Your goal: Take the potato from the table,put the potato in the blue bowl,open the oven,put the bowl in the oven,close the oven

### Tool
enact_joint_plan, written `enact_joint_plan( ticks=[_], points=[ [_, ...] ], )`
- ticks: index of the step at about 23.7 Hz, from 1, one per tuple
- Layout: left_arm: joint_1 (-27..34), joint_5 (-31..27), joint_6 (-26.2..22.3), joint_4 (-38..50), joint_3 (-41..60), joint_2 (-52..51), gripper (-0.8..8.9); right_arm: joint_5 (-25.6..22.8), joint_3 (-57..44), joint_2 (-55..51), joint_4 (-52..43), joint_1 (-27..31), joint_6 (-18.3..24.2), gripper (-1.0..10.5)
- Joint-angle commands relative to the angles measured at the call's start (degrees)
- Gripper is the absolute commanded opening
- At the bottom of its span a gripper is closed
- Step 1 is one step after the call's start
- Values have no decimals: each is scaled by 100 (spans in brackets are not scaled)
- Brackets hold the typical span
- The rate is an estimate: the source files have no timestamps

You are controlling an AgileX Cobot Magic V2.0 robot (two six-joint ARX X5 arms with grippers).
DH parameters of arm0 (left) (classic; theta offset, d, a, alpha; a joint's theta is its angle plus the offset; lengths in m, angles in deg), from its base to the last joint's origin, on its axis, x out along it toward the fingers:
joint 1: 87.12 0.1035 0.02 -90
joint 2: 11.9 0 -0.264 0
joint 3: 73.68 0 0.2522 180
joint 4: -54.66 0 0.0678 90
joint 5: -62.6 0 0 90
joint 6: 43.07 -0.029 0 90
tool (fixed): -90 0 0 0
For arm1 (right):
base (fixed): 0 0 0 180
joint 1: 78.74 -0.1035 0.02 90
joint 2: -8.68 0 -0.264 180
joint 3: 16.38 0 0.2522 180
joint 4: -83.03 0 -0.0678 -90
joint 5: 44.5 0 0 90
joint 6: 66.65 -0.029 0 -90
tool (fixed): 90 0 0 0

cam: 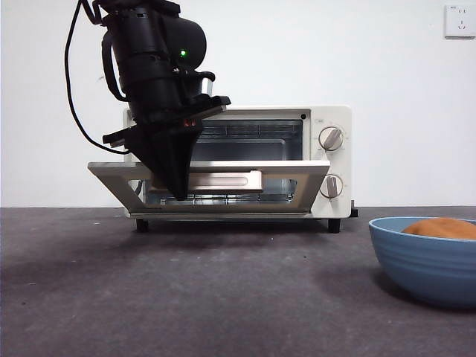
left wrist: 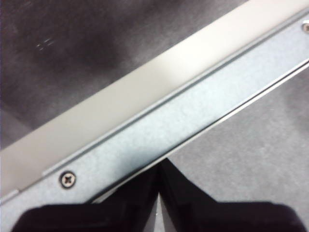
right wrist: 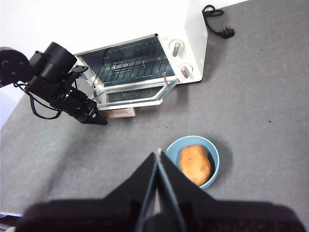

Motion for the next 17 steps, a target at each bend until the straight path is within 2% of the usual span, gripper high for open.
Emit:
enact_joint_plan(
  ticks=[1, 17],
  points=[
    [-68, -149, 42, 98, -13, 131, -6, -59, 11, -26, 7, -7, 63, -2],
    [-621, -396, 74, -33, -13, 74, -6, -186, 4, -22, 232, -7, 61, -2]
  ],
)
